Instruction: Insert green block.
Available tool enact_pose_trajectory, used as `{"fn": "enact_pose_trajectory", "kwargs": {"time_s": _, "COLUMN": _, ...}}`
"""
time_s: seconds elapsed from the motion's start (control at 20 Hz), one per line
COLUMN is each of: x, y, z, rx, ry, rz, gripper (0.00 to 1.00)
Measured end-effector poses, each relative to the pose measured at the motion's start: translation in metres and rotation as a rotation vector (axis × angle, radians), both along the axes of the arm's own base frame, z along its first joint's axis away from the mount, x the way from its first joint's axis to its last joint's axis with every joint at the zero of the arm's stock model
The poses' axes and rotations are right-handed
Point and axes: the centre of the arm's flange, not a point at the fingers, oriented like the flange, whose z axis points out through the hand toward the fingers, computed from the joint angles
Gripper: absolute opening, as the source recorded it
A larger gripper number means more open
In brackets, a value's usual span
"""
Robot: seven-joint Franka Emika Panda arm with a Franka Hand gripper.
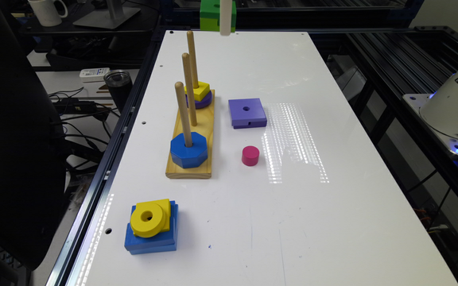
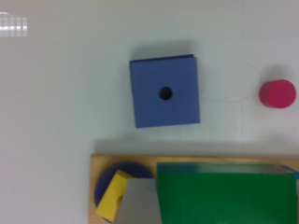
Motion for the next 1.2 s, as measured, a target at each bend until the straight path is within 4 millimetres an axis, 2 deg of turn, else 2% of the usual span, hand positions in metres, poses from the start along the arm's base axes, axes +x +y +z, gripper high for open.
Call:
{"fn": "enact_pose_trajectory", "kwargs": {"time_s": 0.7, "x": 0.026, "y": 0.077, "z": -0.009, "rx": 0.015, "ry": -0.011, "rz": 0.001, "gripper": 0.00}}
{"fn": "enact_pose_trajectory", "kwargs": {"time_s": 1.2, "x": 0.033, "y": 0.104, "z": -0.012, "rx": 0.022, "ry": -0.016, "rz": 0.003, "gripper": 0.00}}
